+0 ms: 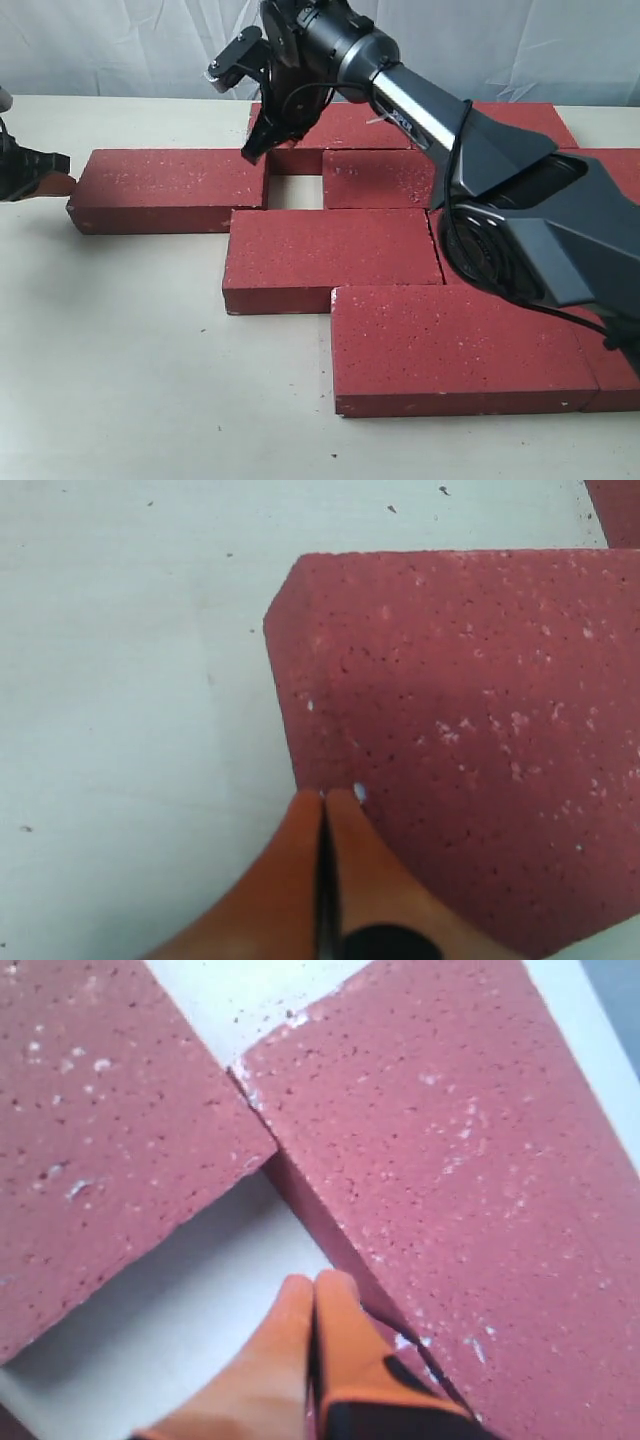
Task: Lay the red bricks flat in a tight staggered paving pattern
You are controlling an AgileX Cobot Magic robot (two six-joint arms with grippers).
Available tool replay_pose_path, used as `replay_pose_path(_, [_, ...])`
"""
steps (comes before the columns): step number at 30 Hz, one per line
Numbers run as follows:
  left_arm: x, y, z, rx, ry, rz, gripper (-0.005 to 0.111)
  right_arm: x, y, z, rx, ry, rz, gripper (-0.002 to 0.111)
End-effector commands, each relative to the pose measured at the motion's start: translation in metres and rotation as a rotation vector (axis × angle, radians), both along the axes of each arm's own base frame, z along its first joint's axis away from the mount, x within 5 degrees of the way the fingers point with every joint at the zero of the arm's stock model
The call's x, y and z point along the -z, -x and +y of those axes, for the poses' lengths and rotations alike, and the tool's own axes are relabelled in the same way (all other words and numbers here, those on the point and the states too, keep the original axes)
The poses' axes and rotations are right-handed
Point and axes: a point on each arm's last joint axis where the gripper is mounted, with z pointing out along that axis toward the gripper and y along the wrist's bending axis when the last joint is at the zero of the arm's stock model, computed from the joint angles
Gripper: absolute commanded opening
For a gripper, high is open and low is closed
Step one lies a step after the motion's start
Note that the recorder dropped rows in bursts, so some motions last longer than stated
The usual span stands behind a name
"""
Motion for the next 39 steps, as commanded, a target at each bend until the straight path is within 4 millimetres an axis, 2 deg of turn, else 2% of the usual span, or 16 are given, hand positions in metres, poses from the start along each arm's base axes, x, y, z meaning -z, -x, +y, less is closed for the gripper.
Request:
replay_pose_path(1, [0.002,0.0,-0.002,-0.004,0.005,0.0,0.0,-0.011,-0.006,-0.013,0.063,-0.026,-0.004,-0.001])
replay_pose_path(7, [0.001,-0.002,-0.002,-0.022,0.018,-0.008,0.0,-0.005,-0.008,-0.034,0.097,0.016,0.055,-0.001])
replay_pose_path(11, [0.001,-0.002,-0.002,-0.022,0.018,-0.011,0.0,-0.02,-0.003,-0.049,0.116,0.023,0.073,-0.001])
replay_pose_path(15, [0.001,-0.002,-0.002,-0.015,0.012,-0.015,0.0,-0.037,0.007,-0.067,0.139,0.038,0.099,-0.001])
replay_pose_path(20, [0.0,-0.002,-0.003,-0.012,0.015,-0.015,0.0,-0.049,0.035,-0.093,0.161,0.078,0.175,-0.001])
replay_pose_path(24, [0.0,-0.001,-0.005,0.004,0.034,-0.012,0.0,-0.046,0.058,-0.102,0.153,0.026,0.186,-0.001])
replay_pose_path(27, [0.0,-0.001,-0.005,0.004,0.034,-0.012,0.0,-0.041,0.074,-0.103,0.096,-0.071,0.128,-0.001])
replay_pose_path(31, [0.0,-0.001,-0.005,0.002,0.035,-0.013,0.0,-0.025,0.09,-0.111,0.07,-0.148,0.009,-0.001])
replay_pose_path(34, [0.0,-0.001,-0.007,0.009,0.038,-0.013,0.0,-0.014,0.094,-0.114,0.039,-0.154,-0.064,-0.001])
replay_pose_path(39, [-0.001,-0.001,-0.009,0.011,0.058,-0.012,0.0,-0.012,0.091,-0.114,0.023,-0.155,-0.102,-0.001])
